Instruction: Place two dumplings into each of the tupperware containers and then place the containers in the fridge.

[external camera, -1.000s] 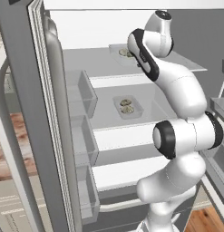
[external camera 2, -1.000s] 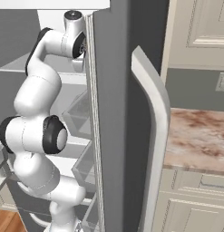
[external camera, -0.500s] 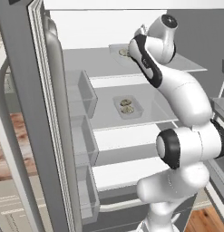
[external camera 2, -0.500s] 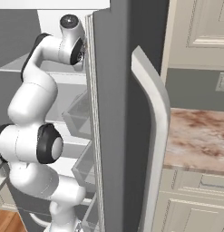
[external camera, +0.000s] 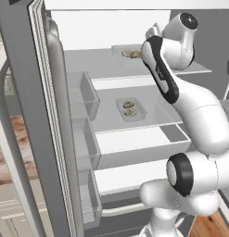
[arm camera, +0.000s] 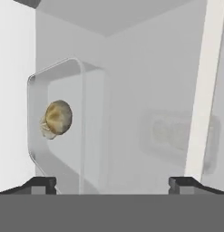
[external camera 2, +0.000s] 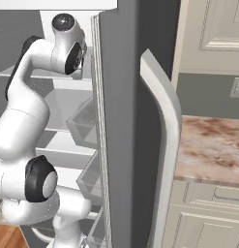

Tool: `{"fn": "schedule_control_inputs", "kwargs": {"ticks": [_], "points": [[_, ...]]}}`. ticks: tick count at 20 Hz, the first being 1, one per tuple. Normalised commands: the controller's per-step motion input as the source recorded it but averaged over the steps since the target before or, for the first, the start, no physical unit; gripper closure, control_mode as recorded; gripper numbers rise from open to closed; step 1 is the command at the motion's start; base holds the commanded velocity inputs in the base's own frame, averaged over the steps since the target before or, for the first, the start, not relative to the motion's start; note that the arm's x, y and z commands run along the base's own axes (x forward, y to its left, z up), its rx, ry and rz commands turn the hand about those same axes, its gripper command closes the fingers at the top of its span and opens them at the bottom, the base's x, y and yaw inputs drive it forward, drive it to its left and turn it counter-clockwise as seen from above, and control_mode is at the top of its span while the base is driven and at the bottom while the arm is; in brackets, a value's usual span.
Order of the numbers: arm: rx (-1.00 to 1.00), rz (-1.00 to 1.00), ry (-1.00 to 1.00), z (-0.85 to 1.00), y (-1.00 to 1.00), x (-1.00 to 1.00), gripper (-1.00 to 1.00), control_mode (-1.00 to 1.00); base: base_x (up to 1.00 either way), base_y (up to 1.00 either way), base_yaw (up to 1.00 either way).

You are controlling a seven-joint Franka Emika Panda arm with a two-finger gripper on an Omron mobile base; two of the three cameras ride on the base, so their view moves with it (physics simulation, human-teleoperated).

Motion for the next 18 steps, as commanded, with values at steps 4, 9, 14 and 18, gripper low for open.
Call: {"fn": "schedule_control_inputs", "kwargs": {"ticks": [4,9,14,18], "points": [[0.02,0.0,-0.44,-0.14,0.0,-1.0,-1.0,-1.0,0.0,0.0,0.0],[0.01,0.0,-0.16,0.01,-0.16,-1.0,-1.0,-1.0,0.0,0.0,0.0],[-0.03,0.0,0.19,0.01,-0.03,-1.0,-1.0,-1.0,0.0,0.0,0.0],[-0.07,0.0,0.29,0.0,0.0,-1.0,-1.0,-1.0,0.0,0.0,0.0]]}}
